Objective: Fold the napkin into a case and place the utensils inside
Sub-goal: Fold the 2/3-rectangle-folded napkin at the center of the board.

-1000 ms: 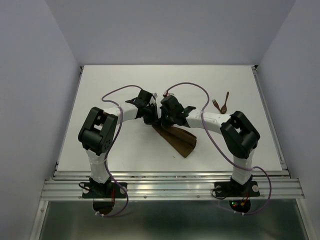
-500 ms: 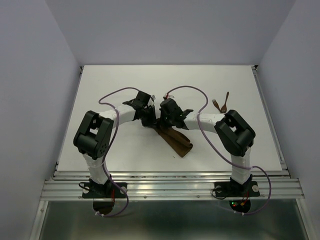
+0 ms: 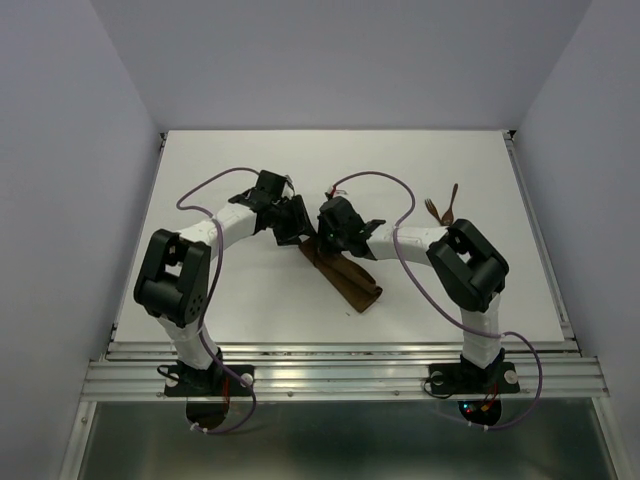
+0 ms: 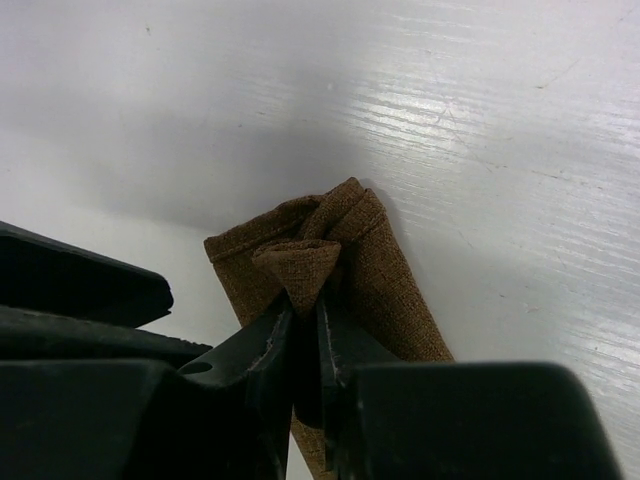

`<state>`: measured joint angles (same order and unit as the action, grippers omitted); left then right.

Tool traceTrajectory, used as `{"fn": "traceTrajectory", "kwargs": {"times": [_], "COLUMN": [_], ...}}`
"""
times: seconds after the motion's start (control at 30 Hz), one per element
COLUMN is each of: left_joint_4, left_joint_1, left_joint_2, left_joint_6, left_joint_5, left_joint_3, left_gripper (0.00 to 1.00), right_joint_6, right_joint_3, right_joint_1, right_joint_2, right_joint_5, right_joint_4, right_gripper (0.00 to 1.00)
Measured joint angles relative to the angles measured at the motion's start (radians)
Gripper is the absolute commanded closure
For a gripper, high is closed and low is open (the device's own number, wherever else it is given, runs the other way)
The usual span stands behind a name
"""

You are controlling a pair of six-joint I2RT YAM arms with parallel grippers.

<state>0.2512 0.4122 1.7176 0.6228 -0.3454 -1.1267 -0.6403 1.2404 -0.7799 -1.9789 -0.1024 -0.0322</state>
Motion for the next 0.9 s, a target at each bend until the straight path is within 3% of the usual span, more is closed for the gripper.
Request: {"fn": "traceTrajectory", "kwargs": {"times": [0.4, 0.63, 0.9], "left_joint_4": [-0.046, -0.092, -0.147], "left_joint_1": [-0.005, -0.008, -0.008], "left_joint_2": [0.065, 0.084, 0.097], "left_joint_6": [0.061, 0.120, 0.153], "left_joint_5": [-0.044, -0.066, -0.027], "left_joint_3": [-0.002, -0.002, 0.035], "left_gripper": [0.40, 0.60, 0.72], "right_joint_6": [0.000, 0.005, 0.027], "right_joint_3": [-0.021, -0.030, -0.060], "right_joint_1": [0.002, 0.008, 0.006], "right_joint_2": [0.002, 0.006, 0.038], "right_joint_5": [0.004, 0.002, 0.004], "right_joint_4": [0.041, 0.054, 0.048], "right_gripper": [0.78, 0.78, 0.70]}}
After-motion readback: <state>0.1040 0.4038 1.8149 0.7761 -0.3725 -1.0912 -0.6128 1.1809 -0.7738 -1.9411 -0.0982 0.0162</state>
